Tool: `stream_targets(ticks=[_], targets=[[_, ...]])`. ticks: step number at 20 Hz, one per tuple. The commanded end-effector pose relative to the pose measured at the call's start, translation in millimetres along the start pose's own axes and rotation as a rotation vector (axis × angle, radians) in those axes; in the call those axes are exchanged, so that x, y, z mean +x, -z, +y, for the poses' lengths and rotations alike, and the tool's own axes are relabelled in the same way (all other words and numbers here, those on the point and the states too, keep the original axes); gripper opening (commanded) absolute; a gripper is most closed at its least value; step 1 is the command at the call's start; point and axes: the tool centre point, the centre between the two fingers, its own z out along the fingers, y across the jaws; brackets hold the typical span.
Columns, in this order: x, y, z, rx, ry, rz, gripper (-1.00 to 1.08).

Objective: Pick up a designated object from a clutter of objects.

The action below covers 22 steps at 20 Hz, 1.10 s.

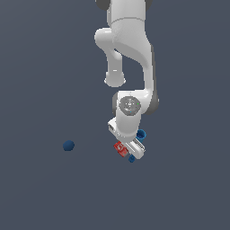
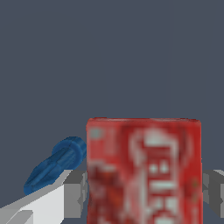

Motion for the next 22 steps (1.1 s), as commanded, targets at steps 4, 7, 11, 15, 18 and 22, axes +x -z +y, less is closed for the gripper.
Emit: stream_targets(ticks=[4,7,11,15,18,22], targets=[[-12,40,-14,-0.002,0.000,-0.001,-1.00],[-20,69,-23,-0.004,-0.001,-0.001,-1.00],[-32,111,-38,-0.008,-0.002,-0.002,-1.00],[-44,155,-53,-0.011,-0.003,-0.002,-1.00],[-52,186,-64,-0.013,-0.003,-0.003,-1.00],[-63,226,-79,-0.015,-0.003,-0.005,-1.00]])
